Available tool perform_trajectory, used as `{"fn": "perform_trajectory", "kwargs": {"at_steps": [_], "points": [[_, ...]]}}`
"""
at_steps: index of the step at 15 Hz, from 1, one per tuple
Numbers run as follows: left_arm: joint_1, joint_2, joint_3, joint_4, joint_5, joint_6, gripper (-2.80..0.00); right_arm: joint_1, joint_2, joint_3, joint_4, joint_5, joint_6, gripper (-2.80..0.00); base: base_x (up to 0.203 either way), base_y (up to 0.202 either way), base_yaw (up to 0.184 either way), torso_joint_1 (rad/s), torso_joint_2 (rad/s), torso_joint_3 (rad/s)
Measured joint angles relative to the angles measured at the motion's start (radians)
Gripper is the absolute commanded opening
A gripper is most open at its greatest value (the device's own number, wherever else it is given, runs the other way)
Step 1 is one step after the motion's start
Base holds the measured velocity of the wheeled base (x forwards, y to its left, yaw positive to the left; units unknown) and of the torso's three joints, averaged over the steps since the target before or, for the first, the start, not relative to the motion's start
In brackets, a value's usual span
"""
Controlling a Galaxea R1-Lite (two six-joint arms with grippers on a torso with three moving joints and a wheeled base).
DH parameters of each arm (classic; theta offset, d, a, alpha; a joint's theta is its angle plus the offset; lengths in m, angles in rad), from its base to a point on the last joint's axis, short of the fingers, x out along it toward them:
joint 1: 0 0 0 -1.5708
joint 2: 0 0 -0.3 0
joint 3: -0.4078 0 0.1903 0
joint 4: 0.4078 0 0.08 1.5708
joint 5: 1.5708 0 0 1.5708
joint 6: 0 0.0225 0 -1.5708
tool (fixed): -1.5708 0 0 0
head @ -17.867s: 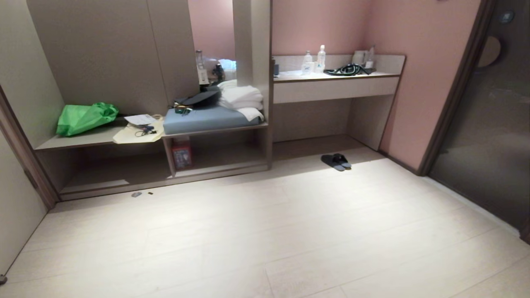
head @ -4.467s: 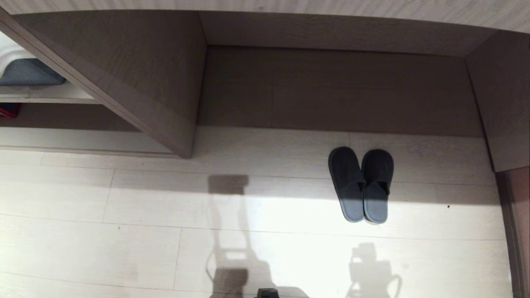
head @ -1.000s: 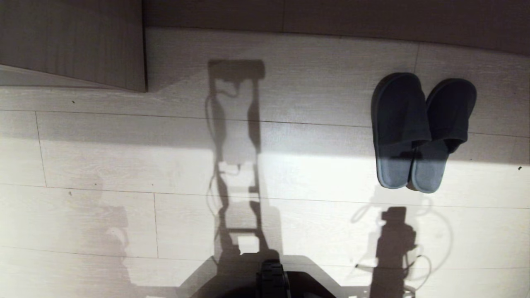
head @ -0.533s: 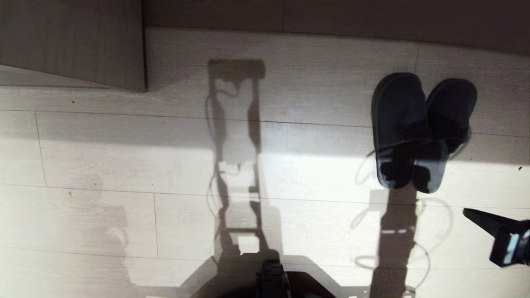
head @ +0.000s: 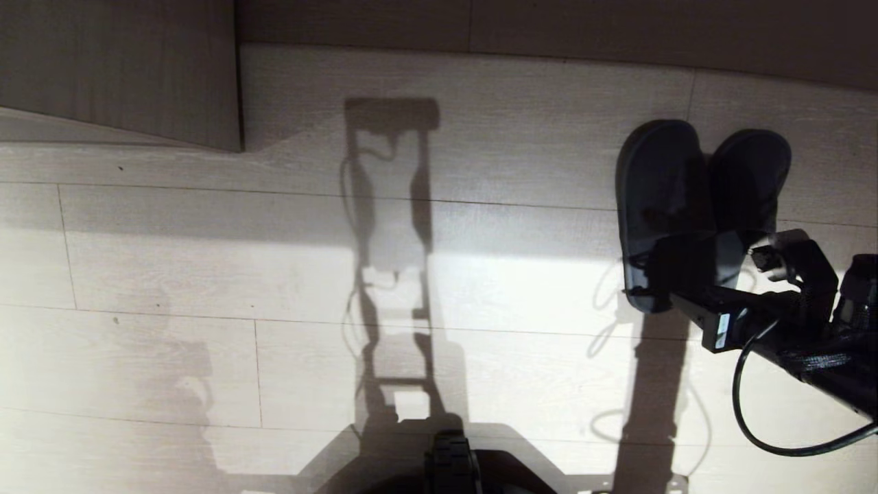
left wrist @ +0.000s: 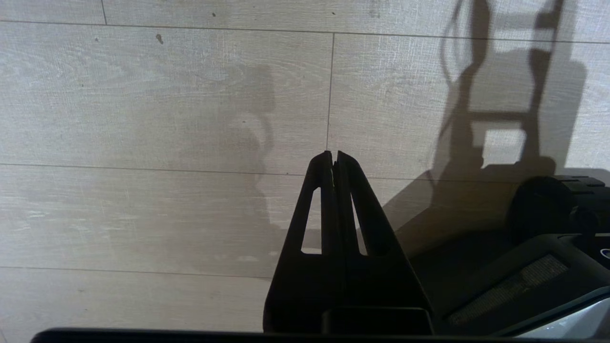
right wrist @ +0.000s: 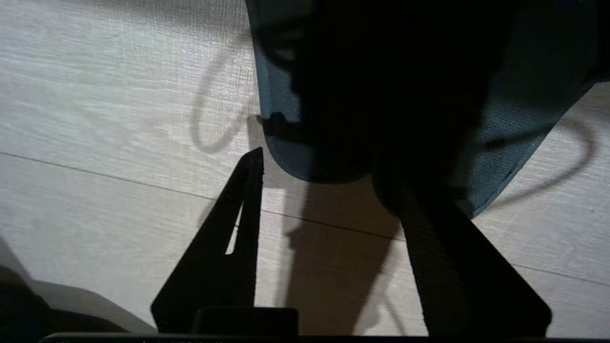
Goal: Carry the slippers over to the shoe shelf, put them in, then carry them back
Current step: Pick up the slippers on the floor
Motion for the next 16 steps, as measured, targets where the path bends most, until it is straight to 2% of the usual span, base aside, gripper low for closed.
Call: {"fn": "perform_trajectory", "kwargs": {"at_steps": [2, 8, 11, 14, 16], "points": [[0.000, 0.000, 0.000, 0.000, 0.000, 0.000, -2.80, -0.004, 0.036, 0.005, -0.076, -0.001, -0.006, 0.00, 0.000, 0.000, 0.000, 0.000, 0.00, 0.000], [0.000, 0.000, 0.000, 0.000, 0.000, 0.001, -2.80, -0.026, 0.144, 0.028, -0.461, -0.038, -0.070, 0.00, 0.000, 0.000, 0.000, 0.000, 0.00, 0.000], [0.000, 0.000, 0.000, 0.000, 0.000, 0.001, -2.80, -0.029, 0.179, 0.026, -0.484, -0.054, -0.075, 0.00, 0.000, 0.000, 0.000, 0.000, 0.00, 0.000], [0.000, 0.000, 0.000, 0.000, 0.000, -0.001, -2.80, -0.034, 0.238, 0.023, -0.579, -0.077, -0.082, 0.00, 0.000, 0.000, 0.000, 0.000, 0.00, 0.000], [0.000, 0.000, 0.000, 0.000, 0.000, -0.001, -2.80, -0.035, 0.272, 0.003, -0.590, -0.117, -0.062, 0.00, 0.000, 0.000, 0.000, 0.000, 0.00, 0.000]]}}
